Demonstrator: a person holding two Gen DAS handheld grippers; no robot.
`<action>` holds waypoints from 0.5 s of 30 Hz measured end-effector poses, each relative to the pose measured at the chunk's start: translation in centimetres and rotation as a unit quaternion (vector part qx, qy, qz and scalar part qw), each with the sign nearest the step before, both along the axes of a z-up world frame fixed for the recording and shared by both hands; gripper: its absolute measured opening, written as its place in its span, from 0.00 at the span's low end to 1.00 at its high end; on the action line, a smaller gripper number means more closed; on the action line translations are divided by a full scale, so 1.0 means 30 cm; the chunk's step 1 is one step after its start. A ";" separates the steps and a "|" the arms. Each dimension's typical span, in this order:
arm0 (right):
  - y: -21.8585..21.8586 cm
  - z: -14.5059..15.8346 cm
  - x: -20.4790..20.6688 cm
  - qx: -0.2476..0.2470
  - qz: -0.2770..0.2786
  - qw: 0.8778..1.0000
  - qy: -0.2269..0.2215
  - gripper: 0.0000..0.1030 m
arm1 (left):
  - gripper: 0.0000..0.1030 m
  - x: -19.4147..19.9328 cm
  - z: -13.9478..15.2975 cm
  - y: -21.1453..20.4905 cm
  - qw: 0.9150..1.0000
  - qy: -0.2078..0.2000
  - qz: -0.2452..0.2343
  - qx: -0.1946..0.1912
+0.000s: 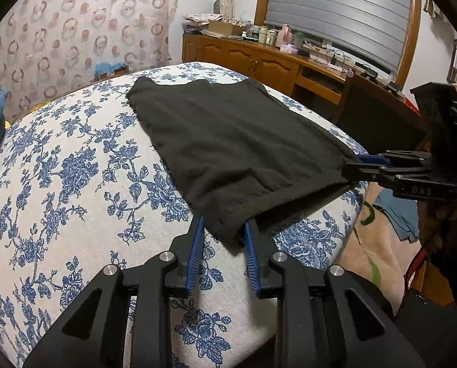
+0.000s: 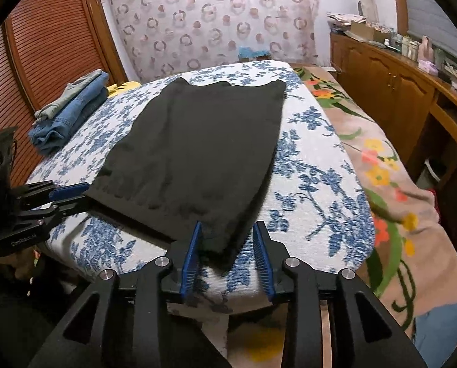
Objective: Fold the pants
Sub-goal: 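Close the right gripper beside the left on the black garment's end, lift both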
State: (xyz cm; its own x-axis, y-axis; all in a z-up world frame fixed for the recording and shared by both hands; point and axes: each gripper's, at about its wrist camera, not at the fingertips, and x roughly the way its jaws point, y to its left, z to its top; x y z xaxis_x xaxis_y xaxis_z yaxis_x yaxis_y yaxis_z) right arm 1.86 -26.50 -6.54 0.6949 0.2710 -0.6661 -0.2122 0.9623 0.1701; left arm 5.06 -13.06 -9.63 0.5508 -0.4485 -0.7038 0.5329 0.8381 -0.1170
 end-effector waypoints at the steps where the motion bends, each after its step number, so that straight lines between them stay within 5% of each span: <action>1: 0.004 -0.001 0.002 -0.001 0.003 1.000 0.000 0.35 | 0.27 0.001 0.000 0.000 1.000 0.000 0.000 0.000; 5: 0.011 -0.004 0.003 0.005 0.018 1.000 0.000 0.22 | 0.26 0.007 0.002 -0.014 1.000 -0.004 -0.001 0.008; 8: 0.003 -0.006 0.010 0.020 0.025 0.999 0.004 0.13 | 0.14 0.004 0.010 -0.032 1.000 -0.010 -0.005 0.014; 15: 0.007 0.021 0.002 0.035 0.026 0.999 -0.019 0.10 | 0.12 -0.008 0.081 -0.003 0.999 -0.036 0.004 -0.007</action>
State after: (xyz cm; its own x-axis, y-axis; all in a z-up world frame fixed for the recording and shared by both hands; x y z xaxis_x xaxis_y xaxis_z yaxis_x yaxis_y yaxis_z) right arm 1.90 -26.29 -5.91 0.7030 0.3521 -0.6179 -0.2695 0.9359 0.2267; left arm 4.83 -13.15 -7.19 0.6029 -0.4543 -0.6559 0.5339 0.8406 -0.0915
